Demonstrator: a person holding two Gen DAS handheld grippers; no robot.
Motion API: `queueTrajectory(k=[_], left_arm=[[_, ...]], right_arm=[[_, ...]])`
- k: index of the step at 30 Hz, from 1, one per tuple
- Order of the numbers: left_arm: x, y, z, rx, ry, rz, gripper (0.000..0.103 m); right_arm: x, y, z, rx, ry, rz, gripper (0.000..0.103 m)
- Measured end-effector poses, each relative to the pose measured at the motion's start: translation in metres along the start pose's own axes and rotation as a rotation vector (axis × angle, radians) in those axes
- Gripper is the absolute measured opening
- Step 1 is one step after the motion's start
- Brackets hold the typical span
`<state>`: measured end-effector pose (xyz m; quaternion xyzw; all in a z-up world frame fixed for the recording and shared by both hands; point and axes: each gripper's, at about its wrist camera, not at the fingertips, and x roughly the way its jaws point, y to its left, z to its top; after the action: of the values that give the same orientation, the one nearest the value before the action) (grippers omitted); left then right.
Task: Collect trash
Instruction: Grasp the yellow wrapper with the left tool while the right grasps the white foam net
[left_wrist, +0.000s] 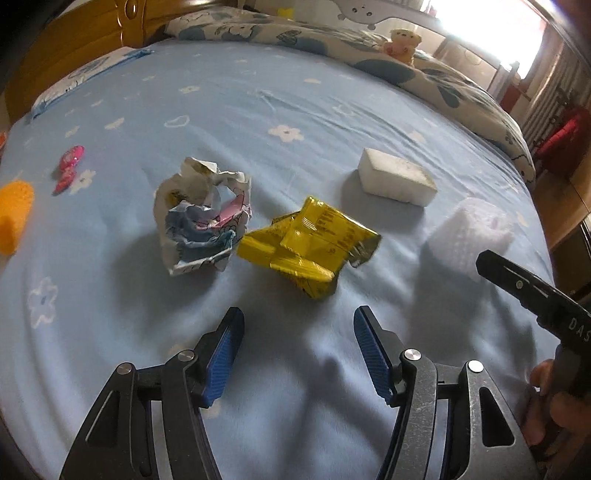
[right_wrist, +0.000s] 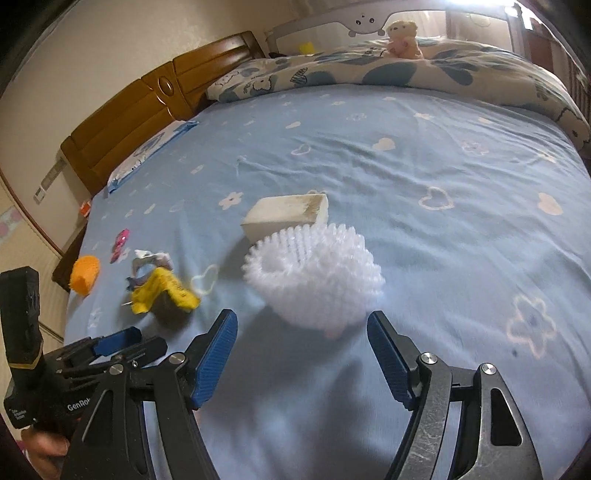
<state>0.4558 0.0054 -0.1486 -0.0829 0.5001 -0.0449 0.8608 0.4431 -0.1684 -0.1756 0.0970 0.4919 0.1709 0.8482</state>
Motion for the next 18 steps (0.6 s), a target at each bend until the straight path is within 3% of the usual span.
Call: queueTrajectory(k=[5,7,9,13,18], left_arm=[[0.01,0.002,0.017,-0.028,-0.023,-0.018,0.055],[0.014,-0.001,0.019,-0.014,-0.019,-0.023,0.016],[0.017,-0.003,0.016,-0.002,-0.012,-0.025,0.004],[0.008,-0.004,0.005,0.021,-0.038,-0.019,0.0],[-0.013,-0.006,-0.012,0.027,-0.048,-0.036,0.0]], right_arm=[[0.008,-0.008,0.009,0.034,-0.023,-0.005,0.072],[0.011,-0.008,0.009,0.036,-0.014,-0.007,0.043],[0.011,-0.009,0.006,0.039,-0.008,-0.02,0.026],[-0.002,-0.007,0.0,0.033,-0.033,-0.009,0.019],[-0.027,-0.002,-0.015,0.018,-0.043,0.01,0.018]])
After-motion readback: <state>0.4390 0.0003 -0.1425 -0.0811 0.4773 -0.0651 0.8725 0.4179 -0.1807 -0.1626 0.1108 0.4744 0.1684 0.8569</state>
